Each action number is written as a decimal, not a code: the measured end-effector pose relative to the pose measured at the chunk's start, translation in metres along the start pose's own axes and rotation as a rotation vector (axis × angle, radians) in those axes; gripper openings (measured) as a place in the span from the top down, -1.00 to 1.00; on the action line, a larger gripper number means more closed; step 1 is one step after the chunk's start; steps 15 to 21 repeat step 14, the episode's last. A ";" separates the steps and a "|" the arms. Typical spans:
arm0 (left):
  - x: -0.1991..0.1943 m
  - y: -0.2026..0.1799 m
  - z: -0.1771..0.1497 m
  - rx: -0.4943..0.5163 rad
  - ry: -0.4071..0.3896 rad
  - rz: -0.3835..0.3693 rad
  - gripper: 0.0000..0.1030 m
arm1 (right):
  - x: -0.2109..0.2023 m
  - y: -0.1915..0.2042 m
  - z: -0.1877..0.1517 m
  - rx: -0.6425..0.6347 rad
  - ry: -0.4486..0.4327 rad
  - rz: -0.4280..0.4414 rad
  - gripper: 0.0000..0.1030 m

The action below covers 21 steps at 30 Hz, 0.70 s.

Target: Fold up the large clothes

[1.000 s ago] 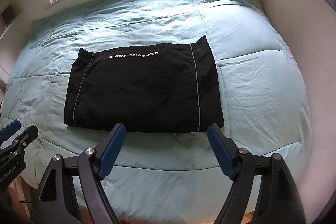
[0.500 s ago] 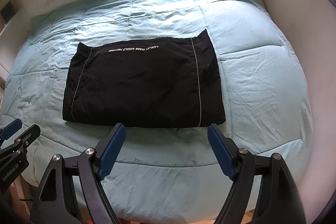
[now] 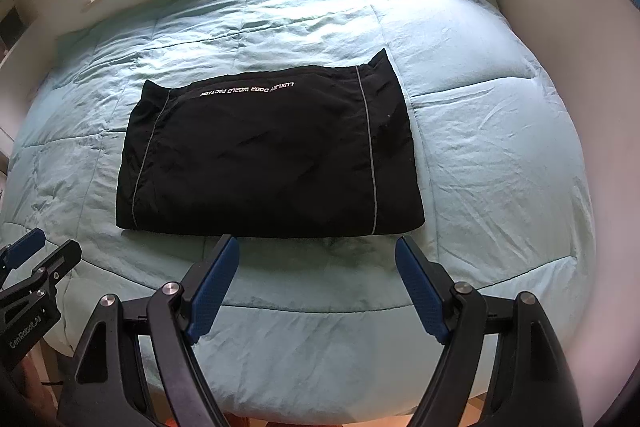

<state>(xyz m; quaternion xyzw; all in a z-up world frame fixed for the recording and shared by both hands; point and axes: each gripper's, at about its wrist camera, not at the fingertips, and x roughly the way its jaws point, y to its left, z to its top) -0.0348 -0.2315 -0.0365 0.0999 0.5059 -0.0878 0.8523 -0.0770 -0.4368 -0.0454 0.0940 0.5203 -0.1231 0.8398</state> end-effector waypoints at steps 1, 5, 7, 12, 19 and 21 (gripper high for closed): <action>-0.001 0.000 0.000 0.005 -0.012 0.011 -0.31 | 0.000 0.001 0.000 -0.002 0.000 0.001 -0.59; -0.009 0.000 0.001 0.016 -0.058 0.055 -0.31 | -0.001 0.005 -0.001 -0.010 -0.001 0.003 -0.59; -0.011 0.002 0.001 0.017 -0.074 0.064 -0.31 | -0.001 0.008 -0.003 -0.014 0.001 0.005 -0.59; -0.017 0.000 -0.002 0.044 -0.140 0.072 -0.31 | 0.002 0.015 -0.006 -0.024 0.015 0.010 -0.59; -0.014 -0.001 -0.002 0.049 -0.125 0.050 -0.31 | 0.002 0.017 -0.007 -0.030 0.014 0.009 -0.59; -0.014 -0.001 -0.002 0.049 -0.125 0.050 -0.31 | 0.002 0.017 -0.007 -0.030 0.014 0.009 -0.59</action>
